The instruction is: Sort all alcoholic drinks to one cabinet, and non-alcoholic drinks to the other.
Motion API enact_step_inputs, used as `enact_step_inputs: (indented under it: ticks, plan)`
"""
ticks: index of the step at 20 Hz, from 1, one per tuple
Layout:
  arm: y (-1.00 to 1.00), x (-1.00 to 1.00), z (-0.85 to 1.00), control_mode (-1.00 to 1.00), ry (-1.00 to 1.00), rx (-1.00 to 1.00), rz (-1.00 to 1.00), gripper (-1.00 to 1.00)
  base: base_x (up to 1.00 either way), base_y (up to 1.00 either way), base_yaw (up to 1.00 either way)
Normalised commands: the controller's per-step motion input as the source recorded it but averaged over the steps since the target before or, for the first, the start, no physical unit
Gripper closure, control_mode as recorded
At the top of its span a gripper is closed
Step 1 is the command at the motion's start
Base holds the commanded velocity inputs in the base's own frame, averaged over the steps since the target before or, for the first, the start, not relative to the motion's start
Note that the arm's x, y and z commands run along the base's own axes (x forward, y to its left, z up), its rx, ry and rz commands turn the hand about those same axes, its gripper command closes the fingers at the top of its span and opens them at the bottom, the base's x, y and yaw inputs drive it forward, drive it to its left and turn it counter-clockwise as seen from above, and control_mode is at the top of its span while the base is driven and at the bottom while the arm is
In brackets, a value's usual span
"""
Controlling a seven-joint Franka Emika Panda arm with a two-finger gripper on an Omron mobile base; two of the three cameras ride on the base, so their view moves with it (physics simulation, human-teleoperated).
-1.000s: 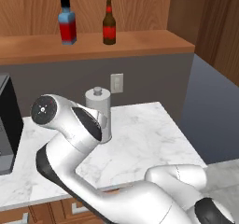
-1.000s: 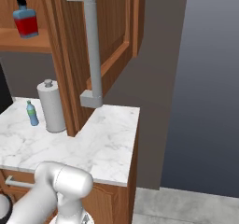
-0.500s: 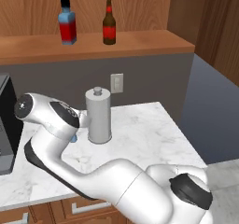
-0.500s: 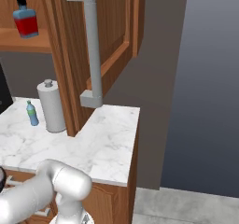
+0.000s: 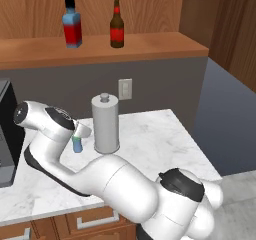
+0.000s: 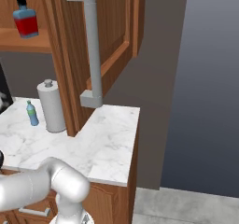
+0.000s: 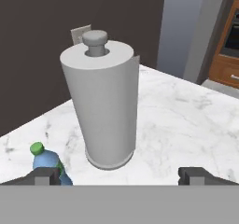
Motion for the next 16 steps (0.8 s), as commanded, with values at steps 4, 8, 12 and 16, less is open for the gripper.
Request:
enact_step_inputs:
  ticks: [4, 8, 12, 16]
  plan:
    - [0.22, 0.33, -0.42, -1.00, 0.00, 0.00, -0.09, -1.00, 0.00, 0.00, 0.00]
    - [0.12, 0.30, -0.24, -1.00, 0.00, -0.05, -0.09, -1.00, 0.00, 0.00, 0.00]
    - [0.00, 0.19, -0.08, -1.00, 0.00, -0.07, -0.08, -1.00, 0.00, 0.00, 0.00]
    - [0.00, 0.24, -0.16, -1.00, 0.02, -0.08, -0.07, -1.00, 0.00, 0.00, 0.00]
